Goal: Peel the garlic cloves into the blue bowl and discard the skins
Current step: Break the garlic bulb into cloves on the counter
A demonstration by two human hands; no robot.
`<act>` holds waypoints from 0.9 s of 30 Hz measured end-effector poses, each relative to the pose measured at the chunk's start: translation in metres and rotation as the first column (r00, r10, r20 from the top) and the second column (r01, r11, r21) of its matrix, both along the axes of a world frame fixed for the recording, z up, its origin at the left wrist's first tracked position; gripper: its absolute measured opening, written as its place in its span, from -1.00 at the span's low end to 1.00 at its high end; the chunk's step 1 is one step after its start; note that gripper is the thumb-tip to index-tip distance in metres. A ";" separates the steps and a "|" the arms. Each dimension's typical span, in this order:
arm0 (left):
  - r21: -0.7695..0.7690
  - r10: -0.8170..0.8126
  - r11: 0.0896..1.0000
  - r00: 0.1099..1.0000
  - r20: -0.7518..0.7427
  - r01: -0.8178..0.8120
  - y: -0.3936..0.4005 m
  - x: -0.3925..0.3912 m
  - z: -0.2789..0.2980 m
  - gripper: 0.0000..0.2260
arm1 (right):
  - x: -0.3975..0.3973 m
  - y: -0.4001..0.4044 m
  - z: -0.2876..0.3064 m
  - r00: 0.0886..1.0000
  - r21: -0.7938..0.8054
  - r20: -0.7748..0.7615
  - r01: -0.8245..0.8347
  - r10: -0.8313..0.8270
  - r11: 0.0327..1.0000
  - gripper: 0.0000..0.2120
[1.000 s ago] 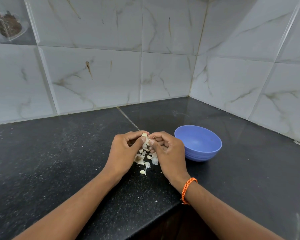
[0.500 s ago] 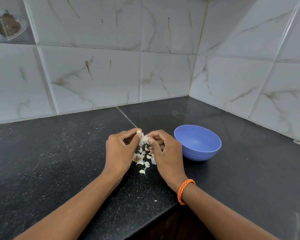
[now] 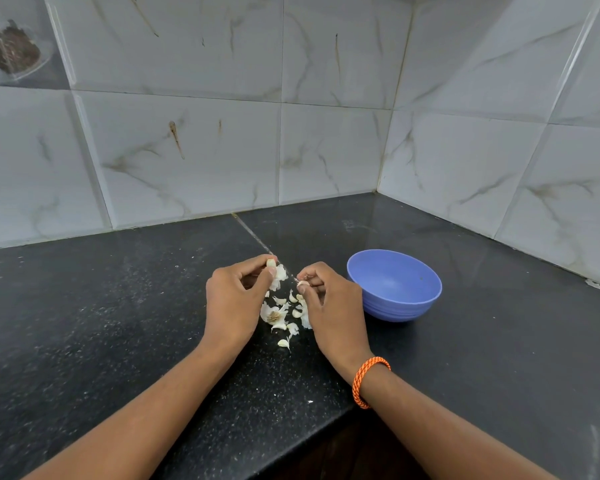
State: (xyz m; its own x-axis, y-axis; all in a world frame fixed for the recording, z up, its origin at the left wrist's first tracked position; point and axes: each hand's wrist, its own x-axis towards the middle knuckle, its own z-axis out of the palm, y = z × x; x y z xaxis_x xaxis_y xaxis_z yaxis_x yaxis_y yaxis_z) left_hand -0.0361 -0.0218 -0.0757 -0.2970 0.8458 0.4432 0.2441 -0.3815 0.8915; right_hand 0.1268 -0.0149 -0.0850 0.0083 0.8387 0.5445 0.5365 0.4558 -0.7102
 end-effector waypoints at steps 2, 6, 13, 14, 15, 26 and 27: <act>-0.002 -0.013 1.000 1.000 -0.010 0.013 0.000 0.000 0.000 -0.82 | 0.000 0.002 0.000 1.000 -0.015 0.000 -0.007 0.007 1.000 -0.84; -0.005 -0.036 0.999 0.999 -0.041 0.036 0.002 0.000 -0.003 -0.82 | 0.000 0.004 -0.003 1.000 0.002 0.005 -0.014 0.014 1.000 -0.84; -0.007 -0.073 0.997 0.996 -0.058 0.073 0.003 -0.001 -0.004 -0.84 | 0.001 0.003 -0.001 0.999 0.012 0.039 -0.023 0.023 1.000 -0.77; -0.007 -0.075 0.997 0.996 -0.057 0.075 0.003 -0.002 -0.004 -0.84 | 0.000 0.003 -0.001 0.999 0.019 0.043 -0.015 0.014 1.000 -0.78; -0.006 -0.077 0.997 0.995 -0.063 0.077 0.004 -0.002 -0.004 -0.84 | 0.000 0.003 -0.001 0.999 0.028 0.042 -0.005 0.004 1.000 -0.79; 0.005 -0.214 0.976 0.964 -0.157 0.217 0.003 -0.002 0.000 -0.85 | -0.001 -0.002 0.004 0.989 0.096 -0.110 -0.086 0.097 0.992 -0.87; 0.002 -0.201 0.979 0.968 -0.151 0.204 0.002 -0.002 0.001 -0.86 | -0.001 -0.001 0.004 0.987 0.089 -0.122 -0.091 0.102 0.992 -0.86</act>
